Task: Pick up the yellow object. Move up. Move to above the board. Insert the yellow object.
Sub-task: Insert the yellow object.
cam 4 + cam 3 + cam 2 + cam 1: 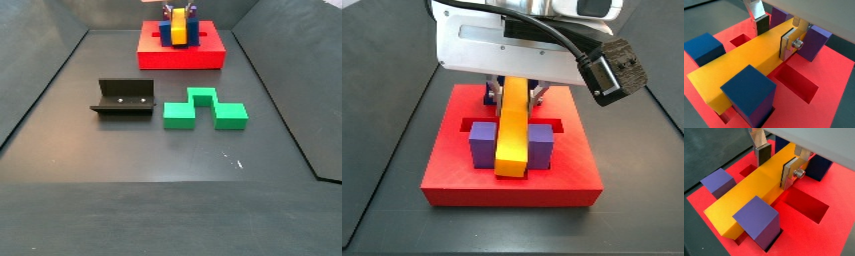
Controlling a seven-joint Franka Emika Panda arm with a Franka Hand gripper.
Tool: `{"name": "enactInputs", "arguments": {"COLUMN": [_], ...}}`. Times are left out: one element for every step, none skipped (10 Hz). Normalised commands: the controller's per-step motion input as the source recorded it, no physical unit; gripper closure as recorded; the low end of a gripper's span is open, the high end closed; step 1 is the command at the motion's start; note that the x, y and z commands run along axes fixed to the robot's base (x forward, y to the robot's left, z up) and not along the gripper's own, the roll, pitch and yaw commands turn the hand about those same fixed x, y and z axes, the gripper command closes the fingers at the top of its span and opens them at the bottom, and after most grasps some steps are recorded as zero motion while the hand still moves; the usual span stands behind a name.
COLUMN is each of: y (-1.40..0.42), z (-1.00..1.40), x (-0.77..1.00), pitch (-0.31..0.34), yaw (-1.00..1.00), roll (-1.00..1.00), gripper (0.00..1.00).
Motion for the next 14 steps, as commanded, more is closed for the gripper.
{"name": "enactInputs", "arguments": {"y": [-0.01, 0.0, 0.0, 0.0, 0.05, 0.0, 0.06, 0.08, 0.06, 0.0, -0.01, -0.1, -0.13, 0.0], "z": [-0.27, -0.45, -0.34, -0.26, -0.25, -0.13, 0.0, 0.0, 0.0, -0.03, -0.19, -0.34, -0.37, -0.12], "x": [0.03, 0.09, 0.05, 0.01, 0.0, 0.0, -0.13, -0.11, -0.08, 0.0, 0.0, 0.0, -0.04, 0.0], "pitch": [0.049, 0.037, 0.034, 0.011, 0.0, -0.036, -0.119, -0.136, -0.126, -0.051, -0.054, -0.049, -0.06, -0.027], "yaw": [0.0, 0.0, 0.0, 0.0, 0.07, 0.2, 0.33, 0.33, 0.32, 0.18, 0.16, 0.19, 0.22, 0.15], "roll": [0.0, 0.07, 0.03, 0.0, -0.05, -0.01, -0.07, -0.12, -0.1, -0.01, 0.0, 0.04, 0.07, 0.0], "gripper": [1.0, 1.0, 1.0, 1.0, 1.0, 1.0, 1.0, 1.0, 1.0, 1.0, 1.0, 1.0, 1.0, 1.0]}}
